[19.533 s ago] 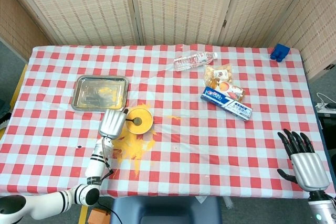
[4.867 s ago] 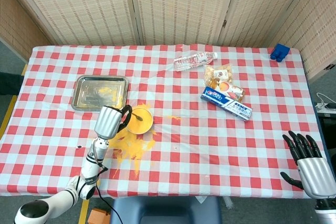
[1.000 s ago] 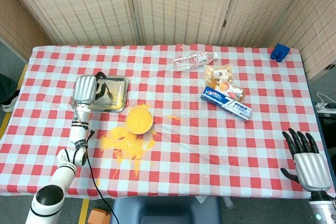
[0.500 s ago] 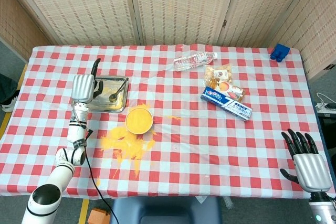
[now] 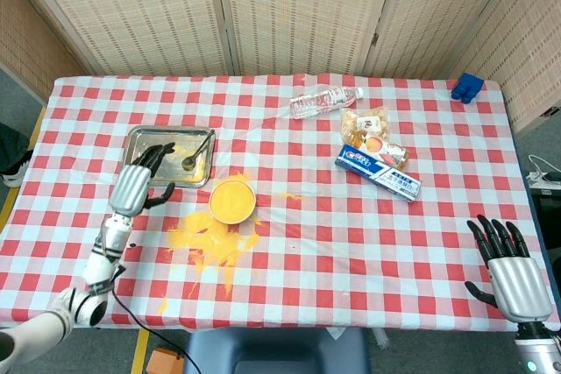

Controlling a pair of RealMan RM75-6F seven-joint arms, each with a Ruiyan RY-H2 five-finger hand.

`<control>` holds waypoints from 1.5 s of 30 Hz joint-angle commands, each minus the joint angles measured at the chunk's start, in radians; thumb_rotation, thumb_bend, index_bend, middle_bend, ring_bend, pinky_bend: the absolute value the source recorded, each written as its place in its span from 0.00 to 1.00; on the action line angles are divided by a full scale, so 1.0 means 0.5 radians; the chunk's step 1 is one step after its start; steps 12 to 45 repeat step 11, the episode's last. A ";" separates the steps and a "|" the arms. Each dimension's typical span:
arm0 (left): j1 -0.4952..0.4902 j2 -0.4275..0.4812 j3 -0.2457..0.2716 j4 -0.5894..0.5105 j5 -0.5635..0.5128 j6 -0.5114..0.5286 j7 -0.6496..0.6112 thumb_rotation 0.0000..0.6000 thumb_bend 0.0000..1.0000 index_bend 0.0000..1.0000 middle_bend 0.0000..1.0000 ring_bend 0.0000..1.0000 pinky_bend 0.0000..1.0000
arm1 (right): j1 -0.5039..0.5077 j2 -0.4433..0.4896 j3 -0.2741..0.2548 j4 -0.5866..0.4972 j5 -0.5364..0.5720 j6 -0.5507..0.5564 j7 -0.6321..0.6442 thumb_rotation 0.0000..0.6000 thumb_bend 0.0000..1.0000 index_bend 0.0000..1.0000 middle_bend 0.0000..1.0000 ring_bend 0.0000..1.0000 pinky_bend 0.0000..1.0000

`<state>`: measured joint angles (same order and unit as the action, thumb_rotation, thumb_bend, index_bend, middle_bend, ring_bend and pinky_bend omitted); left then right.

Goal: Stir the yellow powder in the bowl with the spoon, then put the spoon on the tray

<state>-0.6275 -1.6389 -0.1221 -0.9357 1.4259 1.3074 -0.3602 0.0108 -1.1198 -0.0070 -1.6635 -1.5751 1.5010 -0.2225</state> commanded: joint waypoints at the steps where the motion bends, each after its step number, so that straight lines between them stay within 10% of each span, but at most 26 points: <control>1: 0.747 0.839 0.552 -1.197 0.169 0.547 0.902 1.00 0.39 0.00 0.00 0.00 0.08 | 0.001 -0.007 -0.001 0.010 -0.013 0.005 0.009 1.00 0.05 0.00 0.00 0.00 0.00; 10: 1.055 0.742 0.467 -1.149 0.189 0.934 1.166 1.00 0.39 0.00 0.00 0.00 0.08 | -0.009 -0.012 -0.023 0.019 -0.066 0.031 0.013 1.00 0.05 0.00 0.00 0.00 0.00; 45: 1.062 0.732 0.458 -1.140 0.192 0.934 1.184 1.00 0.39 0.00 0.00 0.00 0.08 | -0.012 -0.013 -0.025 0.017 -0.070 0.037 0.006 1.00 0.05 0.00 0.00 0.00 0.00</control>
